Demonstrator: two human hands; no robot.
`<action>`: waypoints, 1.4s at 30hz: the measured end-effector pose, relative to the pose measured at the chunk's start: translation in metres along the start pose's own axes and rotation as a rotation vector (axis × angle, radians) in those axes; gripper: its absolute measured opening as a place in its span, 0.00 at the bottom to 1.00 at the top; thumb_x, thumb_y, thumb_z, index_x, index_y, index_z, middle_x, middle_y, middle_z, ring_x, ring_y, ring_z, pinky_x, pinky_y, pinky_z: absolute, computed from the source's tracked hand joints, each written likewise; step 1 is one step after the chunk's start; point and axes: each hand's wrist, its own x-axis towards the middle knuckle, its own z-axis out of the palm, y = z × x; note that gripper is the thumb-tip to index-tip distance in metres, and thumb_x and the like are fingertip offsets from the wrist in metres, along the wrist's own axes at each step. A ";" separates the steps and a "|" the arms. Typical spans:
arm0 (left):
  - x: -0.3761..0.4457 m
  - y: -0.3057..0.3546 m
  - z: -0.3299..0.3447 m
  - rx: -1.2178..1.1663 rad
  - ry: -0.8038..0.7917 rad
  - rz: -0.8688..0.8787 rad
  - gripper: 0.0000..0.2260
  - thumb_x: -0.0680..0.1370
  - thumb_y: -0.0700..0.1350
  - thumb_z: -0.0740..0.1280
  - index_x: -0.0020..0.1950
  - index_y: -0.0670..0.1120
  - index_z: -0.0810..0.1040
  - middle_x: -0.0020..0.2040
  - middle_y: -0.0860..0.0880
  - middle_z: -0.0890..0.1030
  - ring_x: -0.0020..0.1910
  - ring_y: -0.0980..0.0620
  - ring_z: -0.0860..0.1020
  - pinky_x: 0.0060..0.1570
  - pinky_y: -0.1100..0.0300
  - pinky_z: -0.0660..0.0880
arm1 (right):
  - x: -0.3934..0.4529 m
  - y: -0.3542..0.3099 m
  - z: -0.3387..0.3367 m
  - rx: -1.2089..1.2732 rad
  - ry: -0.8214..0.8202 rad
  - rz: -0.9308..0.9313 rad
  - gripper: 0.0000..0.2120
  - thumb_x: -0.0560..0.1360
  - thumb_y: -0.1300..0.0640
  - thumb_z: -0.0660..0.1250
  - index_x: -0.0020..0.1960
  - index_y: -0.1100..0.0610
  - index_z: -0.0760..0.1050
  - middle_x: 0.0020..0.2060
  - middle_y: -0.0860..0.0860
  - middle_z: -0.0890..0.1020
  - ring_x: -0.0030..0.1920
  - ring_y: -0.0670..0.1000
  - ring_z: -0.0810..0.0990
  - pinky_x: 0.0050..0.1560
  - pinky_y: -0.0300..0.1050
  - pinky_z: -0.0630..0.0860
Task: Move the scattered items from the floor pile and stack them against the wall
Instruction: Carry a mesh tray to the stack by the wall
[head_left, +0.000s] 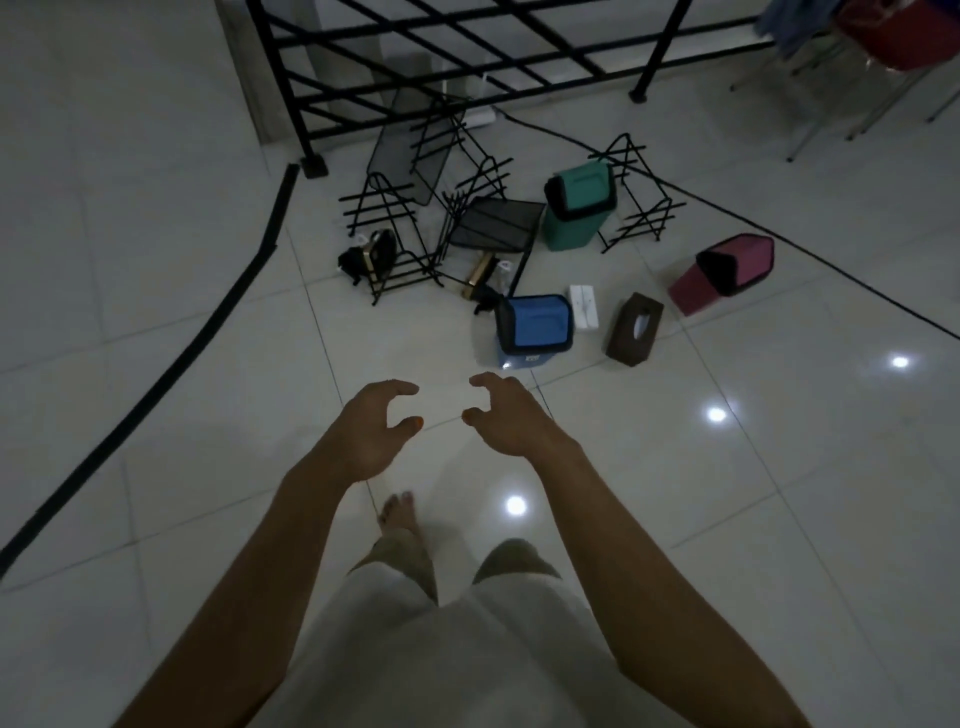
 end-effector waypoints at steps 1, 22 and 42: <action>0.017 -0.001 -0.015 0.010 -0.006 0.002 0.19 0.79 0.44 0.66 0.69 0.46 0.71 0.70 0.46 0.69 0.69 0.50 0.67 0.64 0.66 0.58 | 0.015 -0.014 -0.003 0.024 0.016 -0.013 0.27 0.80 0.50 0.63 0.76 0.51 0.59 0.72 0.57 0.63 0.70 0.56 0.64 0.71 0.51 0.64; 0.352 0.087 -0.168 -0.071 0.039 -0.126 0.19 0.79 0.45 0.66 0.70 0.48 0.69 0.68 0.49 0.68 0.65 0.55 0.67 0.59 0.69 0.60 | 0.341 -0.136 -0.209 -0.094 -0.072 -0.076 0.27 0.80 0.52 0.63 0.77 0.54 0.58 0.73 0.59 0.61 0.70 0.59 0.65 0.70 0.51 0.65; 0.620 0.058 -0.261 0.054 -0.214 -0.156 0.19 0.79 0.43 0.66 0.70 0.47 0.70 0.71 0.44 0.67 0.69 0.46 0.67 0.62 0.63 0.63 | 0.580 -0.190 -0.262 -0.039 -0.069 0.049 0.28 0.80 0.54 0.62 0.77 0.56 0.59 0.75 0.59 0.60 0.73 0.59 0.61 0.72 0.51 0.63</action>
